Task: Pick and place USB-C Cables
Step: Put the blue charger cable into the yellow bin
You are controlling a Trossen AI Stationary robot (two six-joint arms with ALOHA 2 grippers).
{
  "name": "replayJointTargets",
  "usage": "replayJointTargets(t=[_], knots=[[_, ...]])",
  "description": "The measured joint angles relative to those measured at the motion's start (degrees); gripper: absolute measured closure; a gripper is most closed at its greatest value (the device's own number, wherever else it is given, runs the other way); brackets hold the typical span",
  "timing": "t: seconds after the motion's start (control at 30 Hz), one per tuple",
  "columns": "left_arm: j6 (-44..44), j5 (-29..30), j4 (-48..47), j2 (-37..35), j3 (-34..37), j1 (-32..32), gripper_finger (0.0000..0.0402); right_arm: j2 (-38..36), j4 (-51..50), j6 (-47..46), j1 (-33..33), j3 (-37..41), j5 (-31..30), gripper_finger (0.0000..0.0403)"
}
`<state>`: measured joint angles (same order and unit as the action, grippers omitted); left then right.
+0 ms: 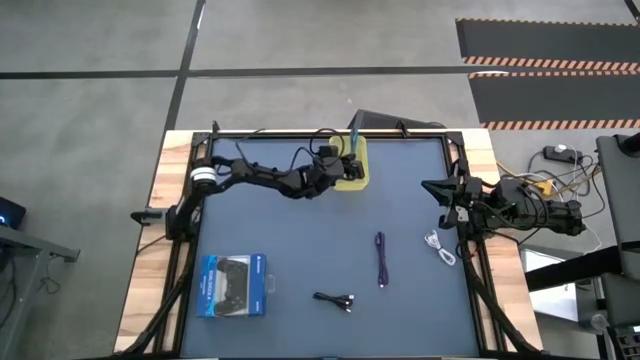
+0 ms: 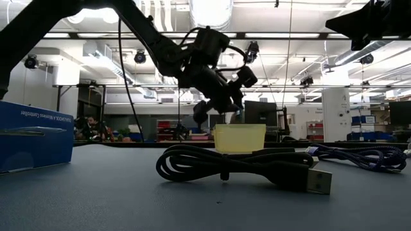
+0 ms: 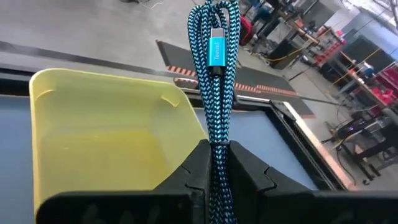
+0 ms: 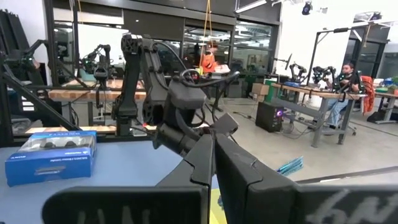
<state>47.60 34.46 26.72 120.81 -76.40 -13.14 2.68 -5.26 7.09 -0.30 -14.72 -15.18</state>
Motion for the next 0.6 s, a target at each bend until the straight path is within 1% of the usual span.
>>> replayJointTargets(t=[0.6], knots=[[-0.02,0.10,-0.39,0.01,0.81,-0.35,0.0381,0.01,0.00,0.39,-0.01,0.00,0.00,0.0394]])
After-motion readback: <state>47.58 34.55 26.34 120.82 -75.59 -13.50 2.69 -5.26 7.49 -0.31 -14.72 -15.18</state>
